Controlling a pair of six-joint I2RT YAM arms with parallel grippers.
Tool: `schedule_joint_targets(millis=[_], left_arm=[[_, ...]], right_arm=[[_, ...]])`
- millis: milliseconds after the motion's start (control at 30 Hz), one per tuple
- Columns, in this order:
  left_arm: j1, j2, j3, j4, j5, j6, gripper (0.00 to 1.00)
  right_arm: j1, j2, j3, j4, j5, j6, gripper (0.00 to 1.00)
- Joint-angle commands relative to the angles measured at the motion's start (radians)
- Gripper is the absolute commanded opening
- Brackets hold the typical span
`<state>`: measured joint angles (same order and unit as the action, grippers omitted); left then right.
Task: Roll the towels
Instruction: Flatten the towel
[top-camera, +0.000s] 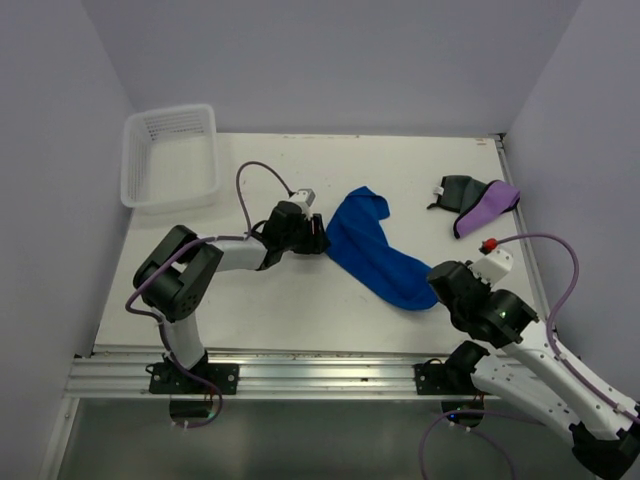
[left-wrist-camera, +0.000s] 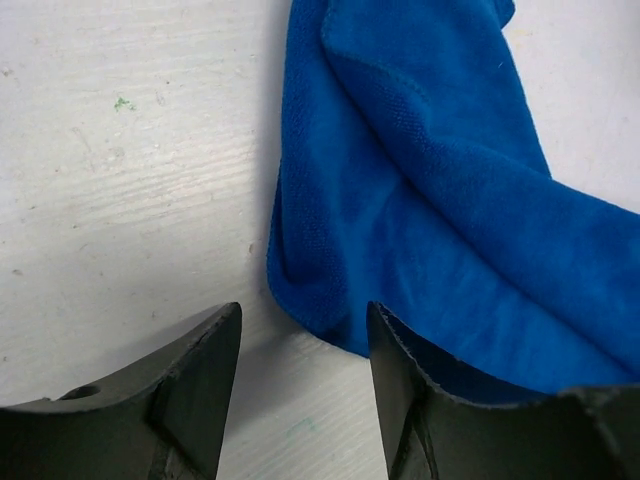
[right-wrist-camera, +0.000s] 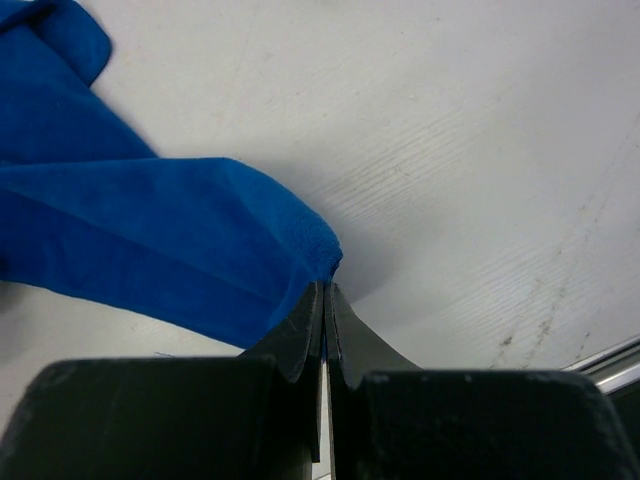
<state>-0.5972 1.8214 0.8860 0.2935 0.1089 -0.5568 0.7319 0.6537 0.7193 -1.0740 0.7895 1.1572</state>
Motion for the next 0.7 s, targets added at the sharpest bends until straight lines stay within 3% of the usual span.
schedule_joint_targets(millis=[0,100,133,200,233,333,533,667], left_arm=[[-0.004,-0.007,-0.008,0.119,0.040,0.012,0.57],[-0.004,-0.010,0.008,0.151,0.046,0.024,0.48],[-0.003,-0.007,0.017,0.148,0.046,0.031,0.28],[-0.003,-0.004,0.051,0.112,0.035,0.038,0.03],[0.000,-0.007,0.059,0.096,0.034,0.052,0.00],[0.008,-0.083,0.042,0.030,-0.008,0.069,0.00],[0.031,-0.431,-0.044,-0.141,-0.169,0.106,0.00],[0.031,-0.638,-0.021,-0.279,-0.306,0.129,0.00]], right_arm=[[-0.008,-0.014,-0.012,0.045,0.016,0.003,0.00],[-0.008,-0.017,-0.029,0.057,-0.007,0.002,0.00],[-0.008,-0.019,-0.032,0.059,-0.016,0.002,0.00],[-0.008,-0.023,-0.037,0.059,-0.021,0.001,0.00],[-0.008,-0.028,-0.037,0.059,-0.022,-0.004,0.00],[-0.008,-0.042,-0.034,0.065,-0.024,-0.020,0.00],[-0.009,-0.019,0.000,0.134,-0.061,-0.089,0.00],[-0.012,0.046,0.124,0.183,-0.079,-0.180,0.00]])
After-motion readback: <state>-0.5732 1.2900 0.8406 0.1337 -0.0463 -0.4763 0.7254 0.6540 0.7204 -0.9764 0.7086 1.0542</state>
